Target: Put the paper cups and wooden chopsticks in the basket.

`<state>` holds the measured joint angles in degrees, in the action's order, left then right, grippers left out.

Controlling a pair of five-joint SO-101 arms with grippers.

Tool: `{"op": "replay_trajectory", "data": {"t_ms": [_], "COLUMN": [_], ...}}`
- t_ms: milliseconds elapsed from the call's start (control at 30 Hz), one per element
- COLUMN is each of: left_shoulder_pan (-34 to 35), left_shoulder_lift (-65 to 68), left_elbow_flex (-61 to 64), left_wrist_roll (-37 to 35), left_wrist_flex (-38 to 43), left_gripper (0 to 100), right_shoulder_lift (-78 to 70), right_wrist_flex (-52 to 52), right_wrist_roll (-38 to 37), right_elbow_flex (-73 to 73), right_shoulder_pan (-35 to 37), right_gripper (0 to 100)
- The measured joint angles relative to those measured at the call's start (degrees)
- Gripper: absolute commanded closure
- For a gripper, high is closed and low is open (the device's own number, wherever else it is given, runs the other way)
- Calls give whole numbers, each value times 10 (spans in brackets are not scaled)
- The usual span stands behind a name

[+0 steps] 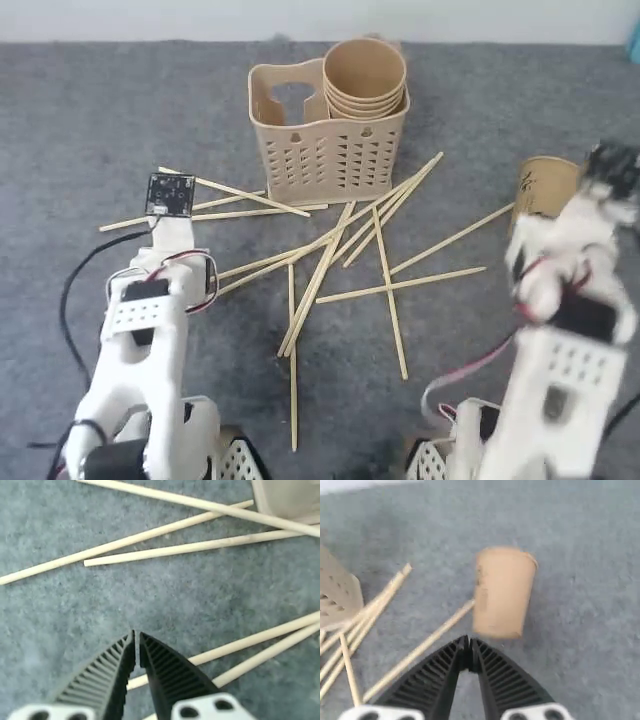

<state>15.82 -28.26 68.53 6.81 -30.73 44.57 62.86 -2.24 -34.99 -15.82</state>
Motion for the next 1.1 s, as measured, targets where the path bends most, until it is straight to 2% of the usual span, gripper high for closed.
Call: {"op": "replay_trajectory", "data": {"t_ms": [333, 600, 767, 833, 967, 1100], "left_shoulder_pan": [3, 3, 3, 3, 3, 3], "left_shoulder_lift": [4, 4, 4, 4, 4, 4], "left_elbow_flex": [-3, -3, -3, -3, -3, -3], "left_wrist_roll": [1, 1, 1, 1, 1, 1], "left_wrist_flex": [0, 0, 0, 0, 0, 0], "left_gripper": [985, 985, 985, 985, 985, 985], "right_shoulder_lift": [-492, -870, -1056, -1109, -1136, -1136], "right_wrist_flex": [110, 223, 239, 225, 218, 267], "right_wrist_roll": [-1, -1, -1, -1, -1, -1], "right_elbow_flex": [497, 963, 1210, 1262, 1252, 1239], "right_shoulder_pan": [-48, -52, -42, -40, -40, -40], "right_gripper": [990, 991, 991, 991, 990, 990]}}
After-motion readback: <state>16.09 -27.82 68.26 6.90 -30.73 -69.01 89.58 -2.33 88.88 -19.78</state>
